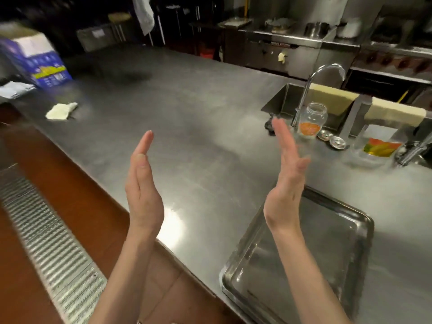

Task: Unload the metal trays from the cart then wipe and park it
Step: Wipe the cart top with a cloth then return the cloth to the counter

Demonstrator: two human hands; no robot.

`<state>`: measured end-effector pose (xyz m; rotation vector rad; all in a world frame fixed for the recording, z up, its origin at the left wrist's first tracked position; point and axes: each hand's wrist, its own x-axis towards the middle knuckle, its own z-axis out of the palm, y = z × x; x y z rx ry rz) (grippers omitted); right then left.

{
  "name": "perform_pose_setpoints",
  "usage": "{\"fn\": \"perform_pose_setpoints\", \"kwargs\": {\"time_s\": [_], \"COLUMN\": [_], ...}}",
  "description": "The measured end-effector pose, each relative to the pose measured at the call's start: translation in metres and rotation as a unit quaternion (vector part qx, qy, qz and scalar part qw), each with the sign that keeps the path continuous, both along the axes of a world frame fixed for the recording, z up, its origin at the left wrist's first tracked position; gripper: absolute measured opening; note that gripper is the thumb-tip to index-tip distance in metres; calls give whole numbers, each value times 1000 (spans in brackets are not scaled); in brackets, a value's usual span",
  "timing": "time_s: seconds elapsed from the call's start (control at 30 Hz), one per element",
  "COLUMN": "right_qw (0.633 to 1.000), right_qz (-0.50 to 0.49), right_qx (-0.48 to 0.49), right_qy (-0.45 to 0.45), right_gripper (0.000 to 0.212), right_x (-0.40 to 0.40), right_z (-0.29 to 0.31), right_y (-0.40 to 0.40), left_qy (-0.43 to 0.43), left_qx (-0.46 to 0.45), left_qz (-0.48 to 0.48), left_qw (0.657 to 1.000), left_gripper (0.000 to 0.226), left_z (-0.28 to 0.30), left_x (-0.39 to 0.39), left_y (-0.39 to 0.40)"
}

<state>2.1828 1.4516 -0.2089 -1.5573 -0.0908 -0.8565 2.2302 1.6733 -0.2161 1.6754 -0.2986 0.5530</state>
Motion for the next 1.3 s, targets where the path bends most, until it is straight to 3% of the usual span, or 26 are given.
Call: {"fn": "perform_pose_setpoints", "kwargs": {"time_s": [0.27, 0.47, 0.97, 1.3], "right_qw": [988, 969, 929, 918], "right_qz": [154, 240, 365, 390], "right_qx": [-18, -32, -47, -57], "right_qy": [-24, -53, -38, -33], "right_gripper": [83, 85, 90, 99], "right_x": [74, 124, 204, 324], "right_z": [36, 57, 60, 47], "right_y": [121, 227, 451, 561], "left_qy": [-50, -49, -84, -58], "left_qx": [-24, -45, -33, -17], "left_qz": [143, 234, 334, 355], "left_qw": [988, 970, 938, 933], "left_gripper": [49, 66, 58, 61], "left_z": [33, 51, 50, 27], "left_x": [25, 27, 61, 167], "left_y": [127, 224, 417, 517]}}
